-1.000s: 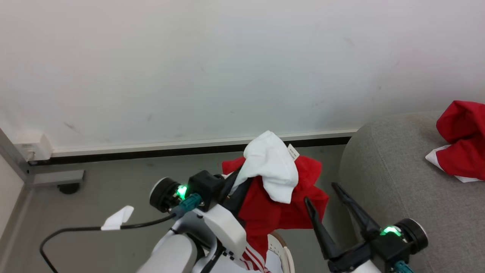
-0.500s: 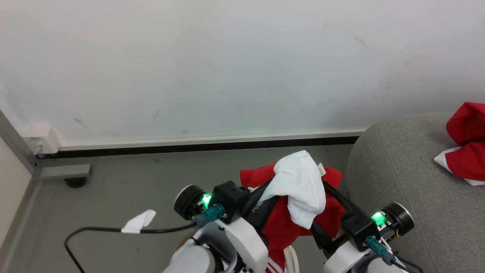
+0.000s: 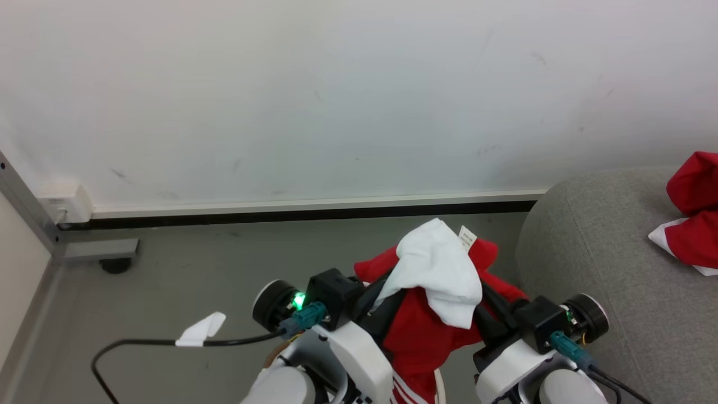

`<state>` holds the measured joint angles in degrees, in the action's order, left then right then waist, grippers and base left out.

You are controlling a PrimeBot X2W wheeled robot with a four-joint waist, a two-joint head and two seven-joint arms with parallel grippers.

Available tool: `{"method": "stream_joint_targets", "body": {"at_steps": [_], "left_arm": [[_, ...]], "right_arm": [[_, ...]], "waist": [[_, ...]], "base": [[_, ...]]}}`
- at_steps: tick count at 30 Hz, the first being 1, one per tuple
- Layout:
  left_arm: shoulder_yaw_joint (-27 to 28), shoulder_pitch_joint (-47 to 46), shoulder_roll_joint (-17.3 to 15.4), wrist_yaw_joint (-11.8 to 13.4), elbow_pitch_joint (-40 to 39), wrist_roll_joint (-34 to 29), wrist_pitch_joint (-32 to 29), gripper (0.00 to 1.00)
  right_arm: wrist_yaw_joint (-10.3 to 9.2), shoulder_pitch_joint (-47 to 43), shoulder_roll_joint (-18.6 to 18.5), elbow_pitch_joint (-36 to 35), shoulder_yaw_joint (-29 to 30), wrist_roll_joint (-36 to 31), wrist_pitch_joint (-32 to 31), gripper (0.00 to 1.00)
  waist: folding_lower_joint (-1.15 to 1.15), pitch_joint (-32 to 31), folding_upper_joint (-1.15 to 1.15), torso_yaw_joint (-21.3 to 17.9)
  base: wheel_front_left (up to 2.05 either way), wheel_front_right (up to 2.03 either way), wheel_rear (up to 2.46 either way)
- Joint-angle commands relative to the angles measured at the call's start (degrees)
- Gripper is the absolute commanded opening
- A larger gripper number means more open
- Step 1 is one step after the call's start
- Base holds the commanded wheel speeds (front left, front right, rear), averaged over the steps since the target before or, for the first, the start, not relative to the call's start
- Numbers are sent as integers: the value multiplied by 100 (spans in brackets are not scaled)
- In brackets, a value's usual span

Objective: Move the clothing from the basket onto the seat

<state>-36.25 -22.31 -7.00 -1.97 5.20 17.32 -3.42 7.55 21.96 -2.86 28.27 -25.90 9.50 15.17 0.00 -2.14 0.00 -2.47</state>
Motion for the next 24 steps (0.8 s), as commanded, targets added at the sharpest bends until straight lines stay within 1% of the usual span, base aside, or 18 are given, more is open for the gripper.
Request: {"method": "stream_joint_targets", "body": {"at_steps": [1,2,3,4,5,6,10,17,24], "left_arm": [[22,75,-45,21,21,32,38,0],[30,76,-63,40,45,13,49,12],[34,79,-79,52,70,-11,74,35],[40,93,-81,64,101,-17,98,50],[42,104,-96,87,141,-28,113,82],[45,118,-114,94,180,-40,141,100],[25,208,-141,118,341,7,219,100],[7,334,-232,157,598,-13,366,100],[-19,290,-197,201,746,-23,513,100]], "right_arm": [[-13,-10,-10,-53,27,109,-4,0],[-13,-25,-10,-106,43,205,-3,0],[-13,-35,-10,-158,56,284,-3,0],[-13,-47,-10,-203,76,345,-4,0],[-13,-57,-11,-245,95,410,-3,0],[-13,-63,-10,-278,110,461,-3,0],[-13,-38,-10,-364,206,601,-3,0],[-13,58,-8,-623,714,521,-2,0],[-13,104,-8,-864,1064,465,-2,0]], "waist": [[0,2,0,-4],[0,2,0,-6],[0,3,0,-11],[0,3,0,-15],[0,3,0,-18],[0,1,0,-23],[0,7,0,-33],[0,13,0,17],[0,10,0,56]], "base": [[0,0,0],[0,0,0],[0,0,0],[0,0,0],[0,0,0],[0,0,0],[0,0,0],[0,0,0],[0,0,0]]}}
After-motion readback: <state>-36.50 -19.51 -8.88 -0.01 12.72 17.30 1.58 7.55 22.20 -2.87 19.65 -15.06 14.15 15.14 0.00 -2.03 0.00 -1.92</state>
